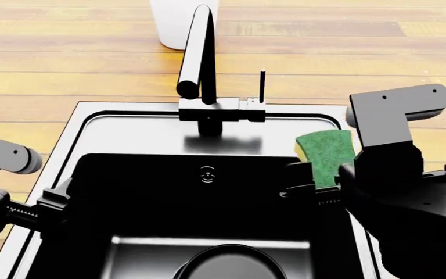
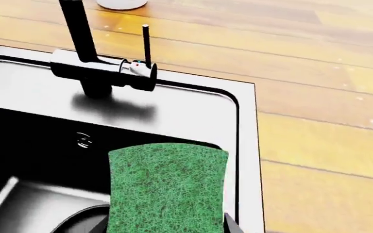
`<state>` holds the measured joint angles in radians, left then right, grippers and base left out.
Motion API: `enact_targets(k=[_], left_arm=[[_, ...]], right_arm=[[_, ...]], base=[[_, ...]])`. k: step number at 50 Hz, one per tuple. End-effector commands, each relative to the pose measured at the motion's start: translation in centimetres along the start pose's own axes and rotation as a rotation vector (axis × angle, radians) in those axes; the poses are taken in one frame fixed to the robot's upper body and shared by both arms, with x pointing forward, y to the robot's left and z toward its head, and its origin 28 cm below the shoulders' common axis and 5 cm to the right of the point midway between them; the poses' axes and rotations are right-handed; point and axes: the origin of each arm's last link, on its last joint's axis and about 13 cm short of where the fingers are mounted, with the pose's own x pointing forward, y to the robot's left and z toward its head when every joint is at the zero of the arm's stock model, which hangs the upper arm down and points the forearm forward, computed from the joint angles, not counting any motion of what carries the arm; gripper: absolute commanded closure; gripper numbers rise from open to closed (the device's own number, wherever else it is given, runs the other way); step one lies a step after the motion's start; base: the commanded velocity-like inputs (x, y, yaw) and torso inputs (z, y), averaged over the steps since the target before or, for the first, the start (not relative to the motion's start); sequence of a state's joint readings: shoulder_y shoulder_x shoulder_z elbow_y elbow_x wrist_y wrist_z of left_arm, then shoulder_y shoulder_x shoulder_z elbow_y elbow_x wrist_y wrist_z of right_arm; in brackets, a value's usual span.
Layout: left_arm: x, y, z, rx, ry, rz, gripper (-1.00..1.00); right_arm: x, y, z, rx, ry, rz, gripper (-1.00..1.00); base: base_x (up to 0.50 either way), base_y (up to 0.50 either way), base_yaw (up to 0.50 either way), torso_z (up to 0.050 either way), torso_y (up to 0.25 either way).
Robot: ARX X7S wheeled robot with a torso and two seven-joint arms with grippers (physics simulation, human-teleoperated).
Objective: Pick the pan and sponge and place them into the sink. Then turn on the water.
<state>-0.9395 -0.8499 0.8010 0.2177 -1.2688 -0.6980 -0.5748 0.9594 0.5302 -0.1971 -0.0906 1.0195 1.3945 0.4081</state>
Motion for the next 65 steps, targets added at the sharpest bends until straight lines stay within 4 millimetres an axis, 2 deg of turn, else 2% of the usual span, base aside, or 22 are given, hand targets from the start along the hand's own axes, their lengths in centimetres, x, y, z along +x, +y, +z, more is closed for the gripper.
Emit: enact_targets(k=[1,4,9,13,16,25,33,37,46,65], left_arm=[[-0.5,0.3,0.3,-0.002,-0.009,0.009,-1.0],[-0.1,-0.1,0.2,-0.001,-0.006,0.007,-1.0],[-0.9,0.3,0.2,0.001,-0.006,0.023,-1.0],[-1.3,0.4,-0.1,-0.002,-0.005,0.029,-1.0],[-0.9,0.0,-0.1,-0.005,-0.002,0.027,-1.0],[-1.5,0.1,-0.4,-0.012,-0.001,0.043,-1.0],[-1.3,-0.1,-0.6,-0.012,0.008,0.043,-1.0],[-2.1,0.6,-0.8,-0.013,0.009,0.042,-1.0],[-1.6,0.2,-0.7,-0.012,0.013,0.043,-1.0],[-2.1,0.5,-1.3,-0.016,0.023,0.046,-1.0]], right_arm=[[0.1,1.2,0.5,-0.167,0.07,0.16,1.0],[0.7,1.8,0.1,-0.189,0.091,0.186,1.0],[1.7,3.1,-0.5,-0.227,0.119,0.223,1.0],[2.9,4.4,-1.3,-0.284,0.149,0.27,1.0],[3.4,5.4,-1.9,-0.333,0.169,0.296,1.0],[5.3,7.0,-4.2,-0.416,0.222,0.33,1.0],[7.0,7.7,-5.6,-0.436,0.258,0.348,1.0],[8.1,8.1,-6.3,-0.43,0.284,0.344,1.0],[9.9,9.1,-7.9,-0.506,0.343,0.355,1.0],[13.0,10.0,-9.2,-0.526,0.395,0.353,1.0]], base=[[0.0,0.0,0.0,0.0,0.0],[0.0,0.0,0.0,0.0,0.0],[0.0,0.0,0.0,0.0,0.0],[0.0,0.0,0.0,0.0,0.0],[0.0,0.0,0.0,0.0,0.0],[0.0,0.0,0.0,0.0,0.0],[0.0,0.0,0.0,0.0,0.0],[0.0,0.0,0.0,0.0,0.0],[0.0,0.0,0.0,0.0,0.0],[0.0,0.0,0.0,0.0,0.0]])
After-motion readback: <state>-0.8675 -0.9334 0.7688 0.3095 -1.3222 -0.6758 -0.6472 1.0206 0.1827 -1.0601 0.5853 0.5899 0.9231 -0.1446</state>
